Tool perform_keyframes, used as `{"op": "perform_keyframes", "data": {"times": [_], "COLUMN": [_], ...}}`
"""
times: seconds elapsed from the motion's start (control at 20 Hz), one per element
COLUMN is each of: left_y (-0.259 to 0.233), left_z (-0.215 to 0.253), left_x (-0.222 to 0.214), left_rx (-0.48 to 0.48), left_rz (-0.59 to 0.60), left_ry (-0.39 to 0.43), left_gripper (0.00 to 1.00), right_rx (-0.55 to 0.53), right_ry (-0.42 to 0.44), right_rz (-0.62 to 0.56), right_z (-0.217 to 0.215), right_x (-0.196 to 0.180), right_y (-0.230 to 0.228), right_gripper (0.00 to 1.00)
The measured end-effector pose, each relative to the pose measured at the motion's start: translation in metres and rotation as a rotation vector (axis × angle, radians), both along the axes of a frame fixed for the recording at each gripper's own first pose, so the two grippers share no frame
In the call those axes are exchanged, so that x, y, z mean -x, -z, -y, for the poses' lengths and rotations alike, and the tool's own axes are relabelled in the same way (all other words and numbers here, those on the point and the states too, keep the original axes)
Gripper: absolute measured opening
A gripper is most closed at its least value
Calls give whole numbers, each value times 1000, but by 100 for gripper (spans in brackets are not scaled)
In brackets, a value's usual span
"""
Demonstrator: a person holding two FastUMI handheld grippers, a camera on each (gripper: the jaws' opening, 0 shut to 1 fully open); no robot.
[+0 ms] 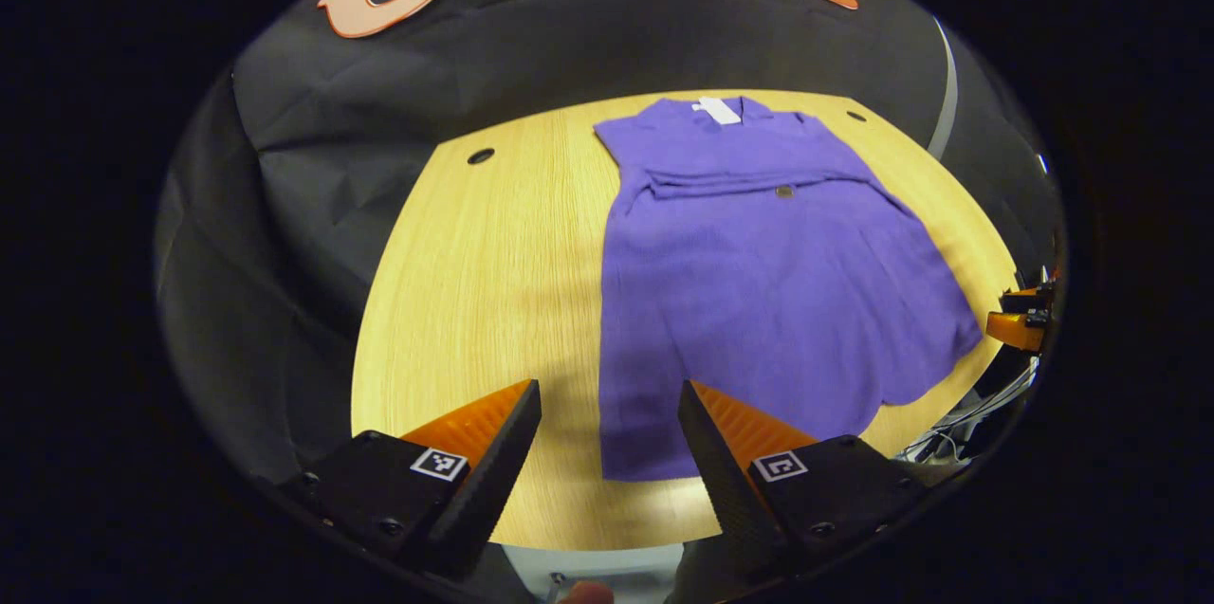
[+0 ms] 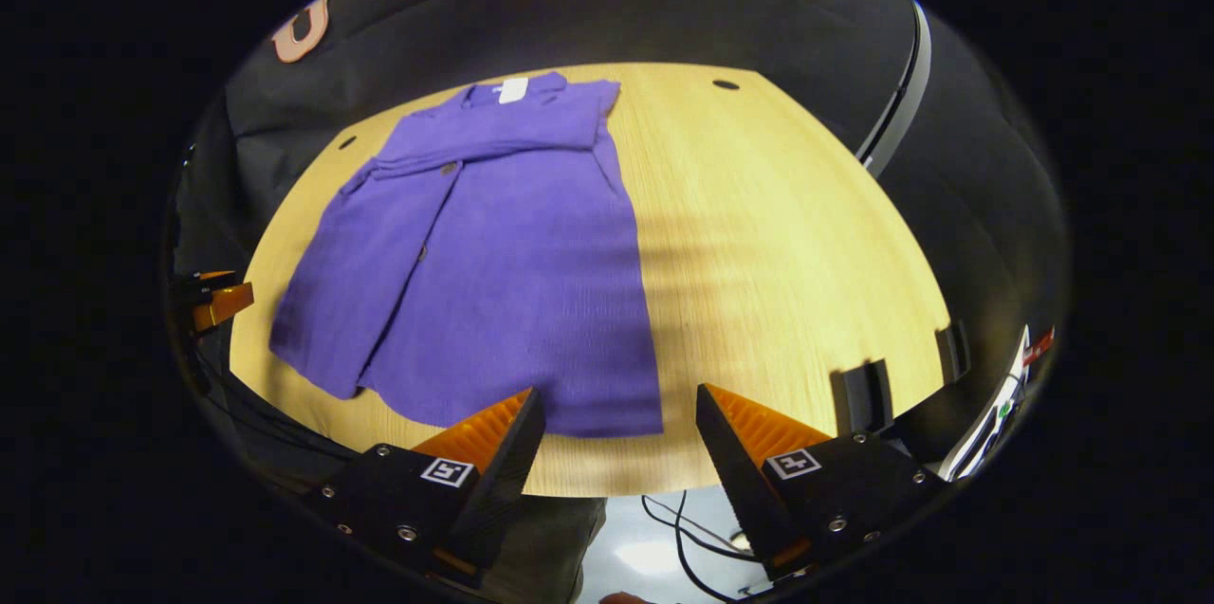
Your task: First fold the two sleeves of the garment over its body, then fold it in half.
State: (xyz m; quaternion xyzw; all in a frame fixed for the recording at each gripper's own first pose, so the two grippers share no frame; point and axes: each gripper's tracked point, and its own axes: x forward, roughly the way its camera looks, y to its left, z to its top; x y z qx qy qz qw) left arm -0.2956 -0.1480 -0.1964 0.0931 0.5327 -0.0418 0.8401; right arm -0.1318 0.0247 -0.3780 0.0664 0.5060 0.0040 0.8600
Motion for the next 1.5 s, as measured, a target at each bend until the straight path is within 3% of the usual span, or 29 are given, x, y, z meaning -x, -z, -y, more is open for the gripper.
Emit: {"op": "perform_keyframes", "data": {"times": [0.45,0.75,0.85,0.9,0.95,1.0,1.15,1.25,1.4,1.5], "left_y": [56,76,76,77,78,78,77,80,76,68], "left_z": [4,10,11,12,13,16,29,30,30,33], "left_x": [17,32,33,37,36,35,33,32,34,32], "left_rx": [34,95,112,112,111,116,140,145,190,240], "left_rz": [-168,-267,-293,-320,-340,-355,-382,-392,-420,-421], "left_ry": [-32,-89,-103,-99,-83,-71,-60,-53,-93,-130], "left_gripper": [94,93,87,85,80,78,23,10,6,3], "right_rx": [10,-15,-26,-21,-20,-23,-77,-134,-230,-261], "right_ry": [-15,-20,-37,-51,-65,-68,-41,-7,70,52], "right_rz": [-134,-202,-228,-238,-242,-245,-250,-251,-259,-227], "right_z": [-10,-15,-23,-25,-28,-31,-36,-37,-37,-39], "right_x": [-1,2,3,4,1,2,-5,-6,-10,-17], "right_y": [38,40,39,40,39,39,37,36,35,22], "right_gripper": [97,89,80,58,60,50,28,19,7,5]}}
